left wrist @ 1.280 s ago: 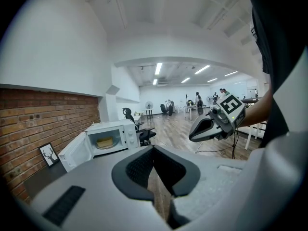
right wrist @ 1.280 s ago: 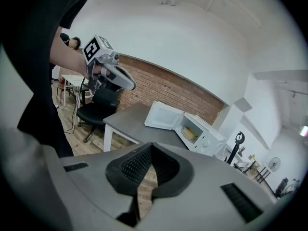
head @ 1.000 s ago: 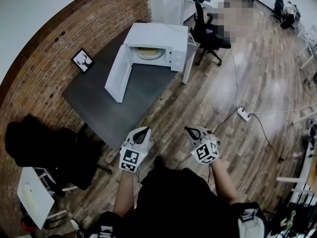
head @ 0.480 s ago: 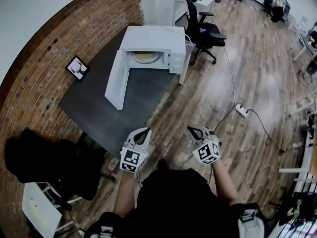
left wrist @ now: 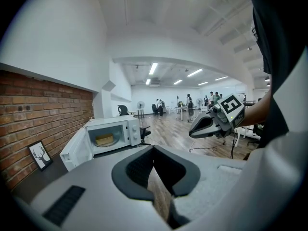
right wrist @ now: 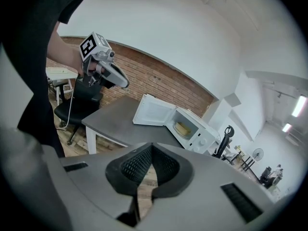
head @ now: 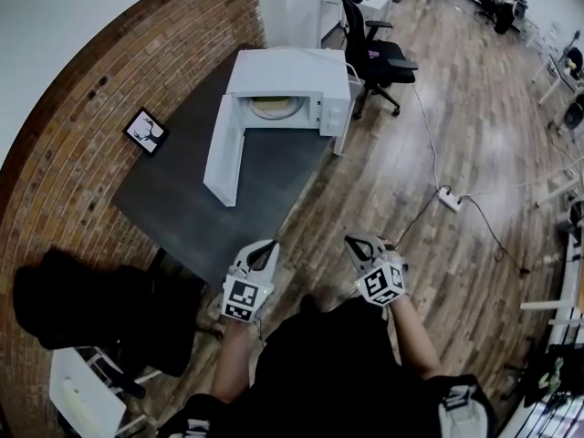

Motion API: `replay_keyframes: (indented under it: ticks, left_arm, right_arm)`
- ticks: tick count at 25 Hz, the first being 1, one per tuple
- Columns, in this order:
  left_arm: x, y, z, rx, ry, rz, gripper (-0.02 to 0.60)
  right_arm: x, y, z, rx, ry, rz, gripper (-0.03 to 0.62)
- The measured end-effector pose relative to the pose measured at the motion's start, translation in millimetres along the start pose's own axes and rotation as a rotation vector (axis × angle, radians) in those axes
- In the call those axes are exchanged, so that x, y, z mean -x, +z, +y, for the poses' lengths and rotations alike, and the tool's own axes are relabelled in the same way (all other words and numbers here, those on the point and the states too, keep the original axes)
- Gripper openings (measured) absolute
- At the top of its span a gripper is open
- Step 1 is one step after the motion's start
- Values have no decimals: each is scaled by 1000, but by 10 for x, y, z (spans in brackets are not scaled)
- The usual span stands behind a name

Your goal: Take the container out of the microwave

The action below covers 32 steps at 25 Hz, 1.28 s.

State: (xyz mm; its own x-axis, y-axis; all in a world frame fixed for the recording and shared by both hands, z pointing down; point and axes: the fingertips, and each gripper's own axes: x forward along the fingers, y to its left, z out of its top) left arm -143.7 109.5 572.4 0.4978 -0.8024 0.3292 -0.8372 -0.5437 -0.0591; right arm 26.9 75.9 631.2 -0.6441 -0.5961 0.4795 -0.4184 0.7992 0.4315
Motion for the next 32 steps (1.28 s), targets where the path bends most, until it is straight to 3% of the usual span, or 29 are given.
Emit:
replay_keyframes:
  ticks: [16,32]
  left_arm:
    - [66,-4,209,13,20,-6,2]
    - [-281,138,493,-10,43,20,2]
  right_arm:
    - [-149,117,-26,5,18,18,-2]
    - [-537,193,-443,-8,29,-32,-2]
